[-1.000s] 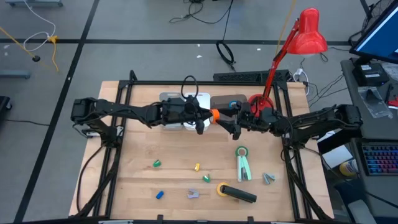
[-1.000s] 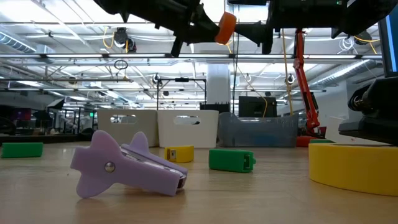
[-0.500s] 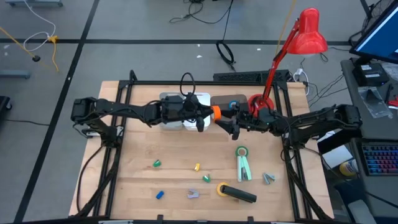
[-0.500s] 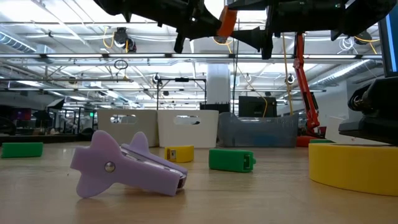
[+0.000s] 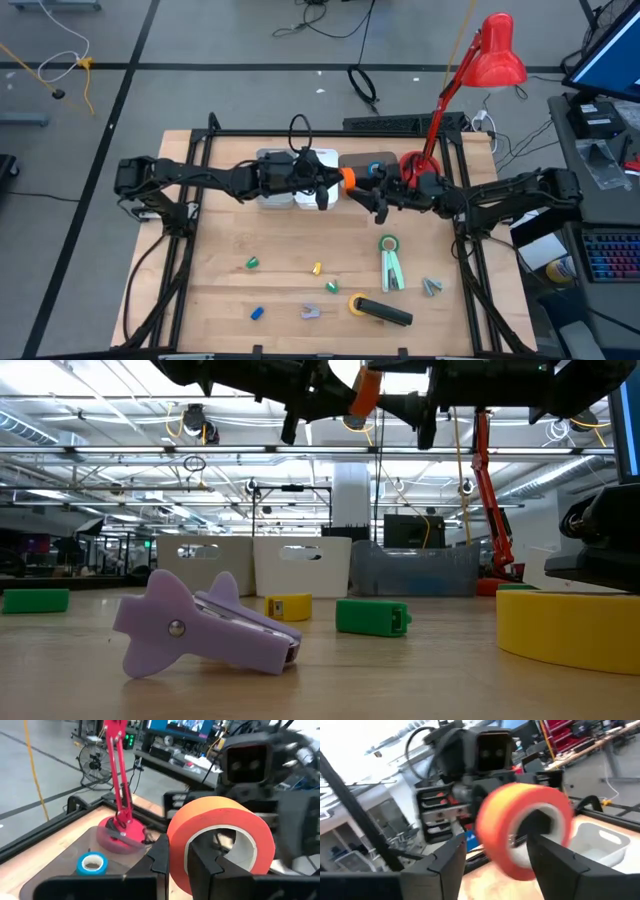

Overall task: Pick and place Stapler, Stapler remover, tape
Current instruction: Put the orange tape into the black bin

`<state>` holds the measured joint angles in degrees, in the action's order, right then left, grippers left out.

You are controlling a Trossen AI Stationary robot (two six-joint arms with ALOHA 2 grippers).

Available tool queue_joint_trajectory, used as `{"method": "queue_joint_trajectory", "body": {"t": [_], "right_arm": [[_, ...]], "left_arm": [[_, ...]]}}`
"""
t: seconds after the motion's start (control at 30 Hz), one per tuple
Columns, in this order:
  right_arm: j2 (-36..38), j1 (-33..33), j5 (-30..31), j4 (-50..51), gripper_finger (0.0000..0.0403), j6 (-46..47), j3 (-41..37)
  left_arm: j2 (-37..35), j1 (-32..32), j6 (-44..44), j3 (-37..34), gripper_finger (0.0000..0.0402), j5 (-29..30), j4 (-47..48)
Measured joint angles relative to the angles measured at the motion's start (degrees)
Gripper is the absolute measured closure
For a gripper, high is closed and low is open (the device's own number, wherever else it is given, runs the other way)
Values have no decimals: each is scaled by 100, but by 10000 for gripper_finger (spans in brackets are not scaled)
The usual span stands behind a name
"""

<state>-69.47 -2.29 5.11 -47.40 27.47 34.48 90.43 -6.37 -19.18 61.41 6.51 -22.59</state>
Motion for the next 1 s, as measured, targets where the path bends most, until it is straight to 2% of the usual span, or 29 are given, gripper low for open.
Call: {"method": "queue_joint_trajectory", "body": {"t": [0.13, 0.5, 0.63, 0.9, 1.0], "right_arm": [[-1, -50, -258, -244, 215, -122, -2], [-82, -79, -254, -160, 230, -53, 0], [-139, -79, -247, -232, 262, -85, 4], [-140, -107, -423, -289, 353, -343, 4], [-142, -107, -447, -301, 366, -397, 4]], "left_arm": [[36, 0, -3, -2, 366, -49, -54], [81, 0, -83, -2, 366, -64, -258], [73, 0, -59, -3, 366, -66, -257], [76, -28, -106, -4, 366, -132, -201], [76, -26, -105, -4, 363, -145, -174]]}}
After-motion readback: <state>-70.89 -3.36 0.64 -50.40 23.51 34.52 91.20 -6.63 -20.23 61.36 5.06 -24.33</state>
